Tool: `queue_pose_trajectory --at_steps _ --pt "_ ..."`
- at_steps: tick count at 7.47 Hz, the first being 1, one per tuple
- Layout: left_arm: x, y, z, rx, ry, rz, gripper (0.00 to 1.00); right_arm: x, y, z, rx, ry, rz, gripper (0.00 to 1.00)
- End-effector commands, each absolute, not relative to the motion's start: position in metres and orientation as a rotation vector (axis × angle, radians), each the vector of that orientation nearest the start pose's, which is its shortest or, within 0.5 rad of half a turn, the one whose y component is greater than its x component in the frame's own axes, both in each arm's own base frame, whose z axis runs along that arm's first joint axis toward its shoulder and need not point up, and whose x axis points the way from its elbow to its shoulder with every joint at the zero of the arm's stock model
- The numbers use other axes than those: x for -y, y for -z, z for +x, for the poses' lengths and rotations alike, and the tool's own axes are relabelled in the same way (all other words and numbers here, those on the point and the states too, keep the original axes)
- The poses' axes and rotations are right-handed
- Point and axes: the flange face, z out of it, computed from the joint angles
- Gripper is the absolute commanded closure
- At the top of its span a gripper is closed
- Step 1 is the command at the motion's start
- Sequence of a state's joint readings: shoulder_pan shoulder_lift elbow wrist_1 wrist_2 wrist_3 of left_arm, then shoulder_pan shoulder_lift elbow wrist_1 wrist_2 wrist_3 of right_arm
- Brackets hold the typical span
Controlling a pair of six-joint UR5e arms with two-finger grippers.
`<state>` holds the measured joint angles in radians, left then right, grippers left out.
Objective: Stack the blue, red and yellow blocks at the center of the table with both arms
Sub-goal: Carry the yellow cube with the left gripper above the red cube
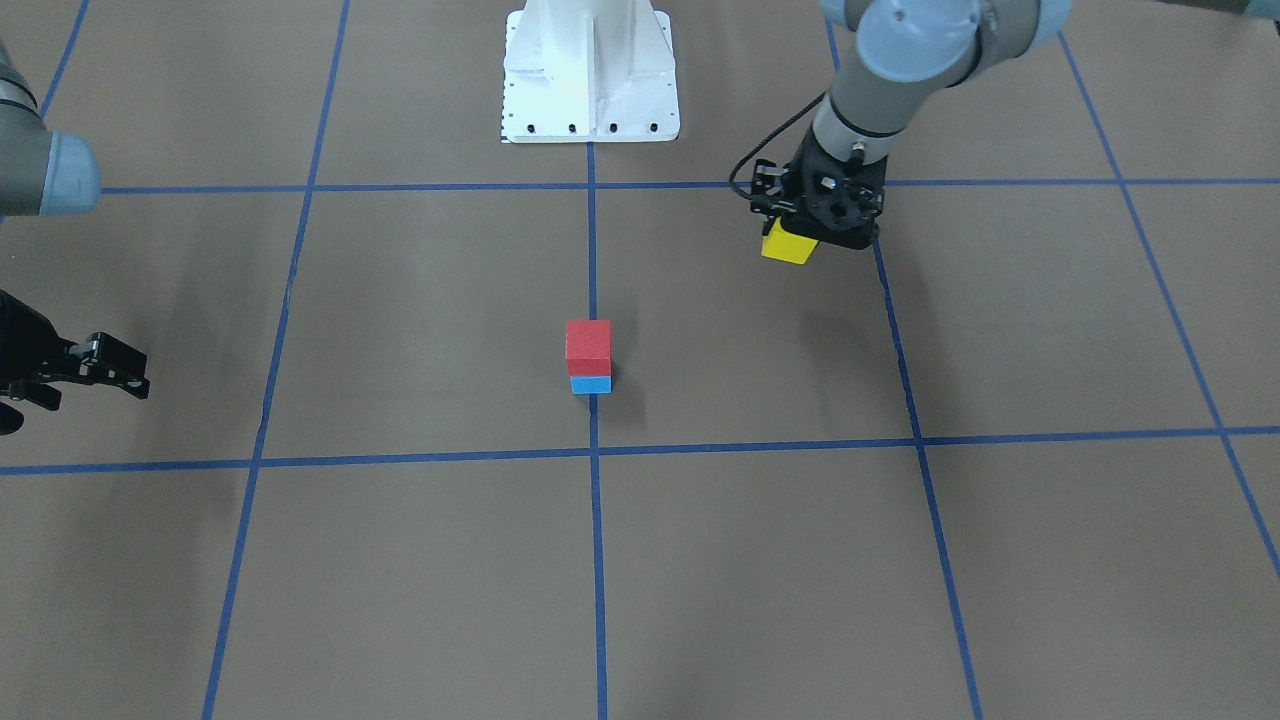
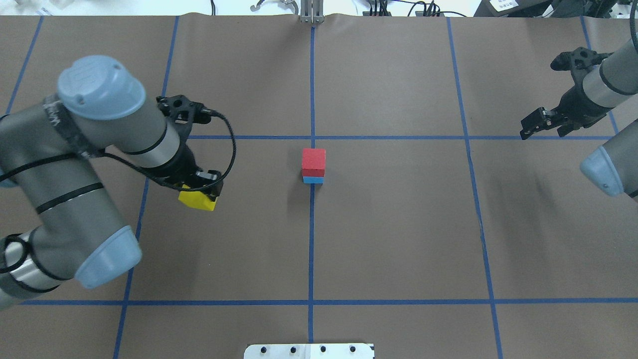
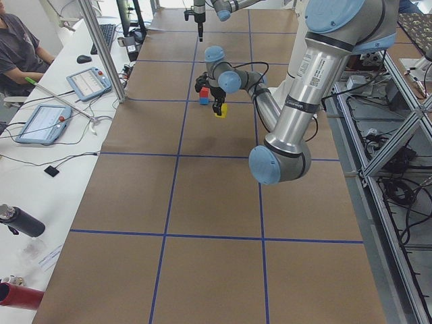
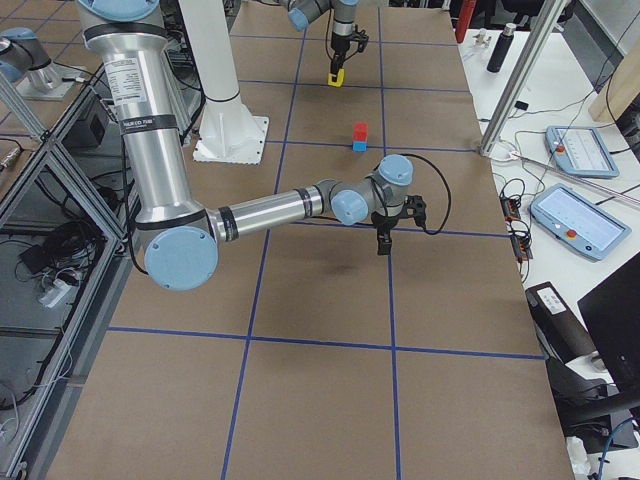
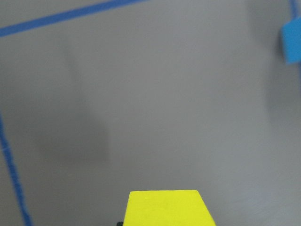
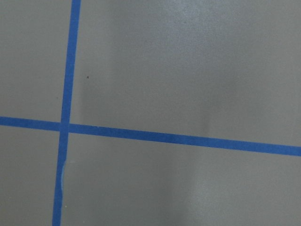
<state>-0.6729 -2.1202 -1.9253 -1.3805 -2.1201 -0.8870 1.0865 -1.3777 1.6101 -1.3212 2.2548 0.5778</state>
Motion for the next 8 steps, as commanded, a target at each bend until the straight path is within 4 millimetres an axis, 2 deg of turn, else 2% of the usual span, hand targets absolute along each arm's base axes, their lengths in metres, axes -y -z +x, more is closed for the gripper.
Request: queue_pose_trajectory --at_steps 1,2,3,5,8 --pt "0.49 -0.127 0.482 -0.843 -0.085 -0.005 1.0 0.553 -0.512 -0.21 0.808 0.074 0.065 0.01" --pt "0.519 -0.095 0.519 -0.814 -0.075 -0.026 1.0 0.553 -0.512 -0.21 0.809 0.071 0.065 0.01" --pt "0.531 -0.095 0.535 -0.799 -0.069 -0.041 1.0 0.553 -0.512 -0.21 0.808 0.069 0.063 0.01" --pt "0.544 -0.089 0.554 -0.796 -0.07 -0.045 1.0 0.553 -0.512 -0.21 0.81 0.069 0.062 0.01" --pt "0.534 -0.087 0.569 -0.805 -0.075 -0.053 1.0 0.553 -0.512 -0.21 0.809 0.066 0.063 0.01"
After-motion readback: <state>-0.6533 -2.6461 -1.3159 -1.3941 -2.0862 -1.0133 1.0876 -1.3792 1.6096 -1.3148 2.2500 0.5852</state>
